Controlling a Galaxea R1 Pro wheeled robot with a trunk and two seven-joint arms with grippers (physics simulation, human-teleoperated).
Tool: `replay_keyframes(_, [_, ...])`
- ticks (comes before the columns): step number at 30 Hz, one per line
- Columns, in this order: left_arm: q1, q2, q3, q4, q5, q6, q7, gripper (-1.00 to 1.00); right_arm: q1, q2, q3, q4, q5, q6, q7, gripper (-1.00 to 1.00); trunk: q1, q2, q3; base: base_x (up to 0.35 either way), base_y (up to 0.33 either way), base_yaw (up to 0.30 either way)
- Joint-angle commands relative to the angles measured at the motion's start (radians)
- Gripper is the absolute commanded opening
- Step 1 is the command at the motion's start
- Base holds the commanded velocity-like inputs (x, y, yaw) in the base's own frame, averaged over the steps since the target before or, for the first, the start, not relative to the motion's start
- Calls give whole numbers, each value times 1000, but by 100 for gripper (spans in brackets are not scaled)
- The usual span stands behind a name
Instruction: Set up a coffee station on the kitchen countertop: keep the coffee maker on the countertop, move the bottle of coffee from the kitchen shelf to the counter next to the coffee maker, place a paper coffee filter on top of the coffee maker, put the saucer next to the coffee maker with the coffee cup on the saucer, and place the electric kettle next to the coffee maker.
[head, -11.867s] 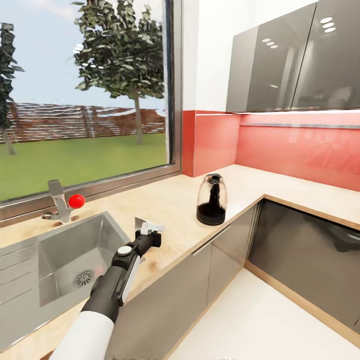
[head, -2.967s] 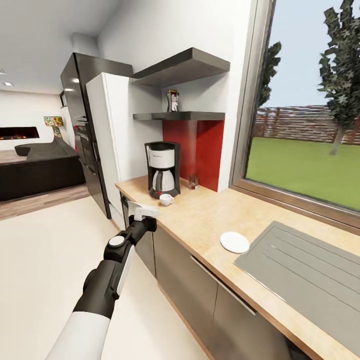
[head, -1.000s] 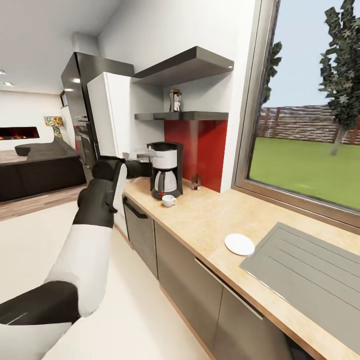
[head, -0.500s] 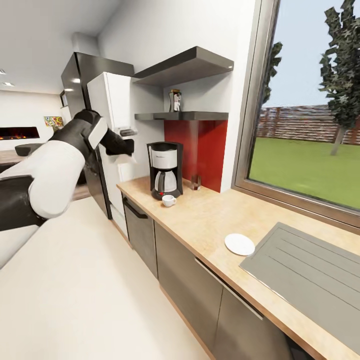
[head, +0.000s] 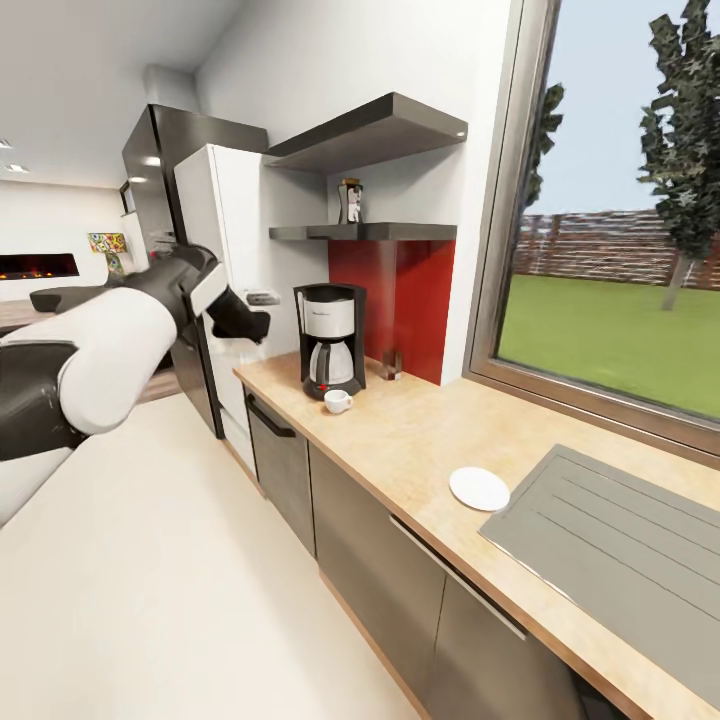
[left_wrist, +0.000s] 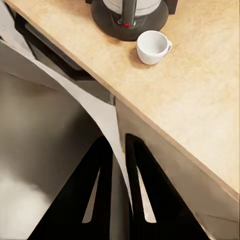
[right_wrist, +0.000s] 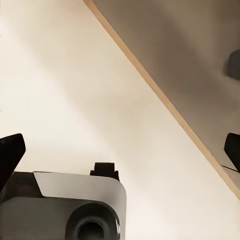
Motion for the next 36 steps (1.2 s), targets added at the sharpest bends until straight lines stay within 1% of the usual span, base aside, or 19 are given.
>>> replay_keyframes(1, [-1,0,-19,3,-11,3,-8,-100,-1,1,5,1,1,-3,0,100,0,-1,-1,0,0,0])
replay_keyframes(2, [-1,-1,-50,8,-11,3,-8,-100,-1,7,13,1,1,-3,0,100,0,-1,-1,0,0,0])
replay_keyframes(3, [-1,-1,-62,10,-12,3,-8,-100,-1,9,22,1,1,-3,0,100,0,-1,-1,0,0,0])
replay_keyframes(4, [-1,-9,-90,13,-12,3,-9,-100,-1,15,76,2,1,-3,0,100,0,-1,-1,0,0,0])
replay_keyframes(5, [-1,-16,-98,12,-12,2,-8,-100,-1,16,100,3,1,-3,0,100,0,-1,-1,0,0,0])
replay_keyframes(6, [-1,-19,-101,10,-12,2,-8,-100,-1,17,108,3,1,-3,0,100,0,-1,-1,0,0,0])
replay_keyframes(9, [-1,-27,-106,8,-12,2,-8,-100,-1,18,125,3,1,-3,0,100,0,-1,-1,0,0,0])
replay_keyframes(12, [-1,-42,-113,5,-14,1,-8,-100,-1,19,141,4,1,-3,0,100,0,-1,-1,0,36,0])
replay_keyframes(18, [-1,-43,-113,4,-24,0,-8,-100,-1,19,142,4,1,-3,0,100,0,-1,-1,25,214,0])
replay_keyframes(32, [-1,-43,-113,4,-27,0,-8,-100,-1,19,142,4,1,-3,0,100,0,-1,-1,75,297,0])
replay_keyframes(36, [-1,-43,-113,4,-27,0,-8,-100,-1,19,142,4,1,-3,0,100,0,-1,-1,69,264,-74])
